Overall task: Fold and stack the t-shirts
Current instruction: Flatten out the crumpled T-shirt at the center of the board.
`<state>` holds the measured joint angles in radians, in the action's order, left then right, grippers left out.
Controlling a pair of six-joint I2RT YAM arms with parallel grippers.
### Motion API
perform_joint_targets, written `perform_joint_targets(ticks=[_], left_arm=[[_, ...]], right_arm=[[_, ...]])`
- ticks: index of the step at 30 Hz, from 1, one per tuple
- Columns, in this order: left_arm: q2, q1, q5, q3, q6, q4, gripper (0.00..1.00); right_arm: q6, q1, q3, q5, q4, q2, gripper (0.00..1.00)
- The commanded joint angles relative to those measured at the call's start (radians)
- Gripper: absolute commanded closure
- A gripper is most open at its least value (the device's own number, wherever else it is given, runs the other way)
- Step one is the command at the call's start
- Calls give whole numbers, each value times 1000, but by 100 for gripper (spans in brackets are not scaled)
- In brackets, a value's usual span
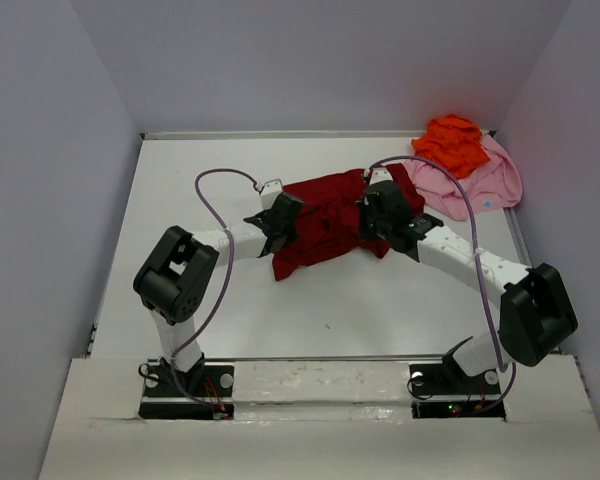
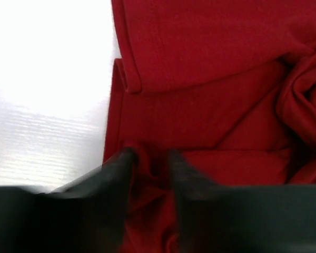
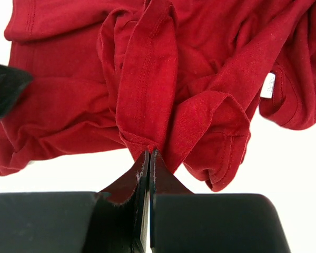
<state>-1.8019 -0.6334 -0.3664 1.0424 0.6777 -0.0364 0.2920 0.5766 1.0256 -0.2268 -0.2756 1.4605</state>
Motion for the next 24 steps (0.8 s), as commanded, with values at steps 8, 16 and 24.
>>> perform_joint_targets(ticks=[8, 16, 24], left_arm=[[194, -6, -58, 37, -90, 98, 100], [386, -6, -111, 237, -265, 322, 100], [549, 6, -262, 272, -375, 391, 100]], right_arm=[[6, 3, -4, -22, 47, -3, 100], [21, 3, -4, -104, 42, -25, 100], [36, 3, -21, -220, 52, -104, 100]])
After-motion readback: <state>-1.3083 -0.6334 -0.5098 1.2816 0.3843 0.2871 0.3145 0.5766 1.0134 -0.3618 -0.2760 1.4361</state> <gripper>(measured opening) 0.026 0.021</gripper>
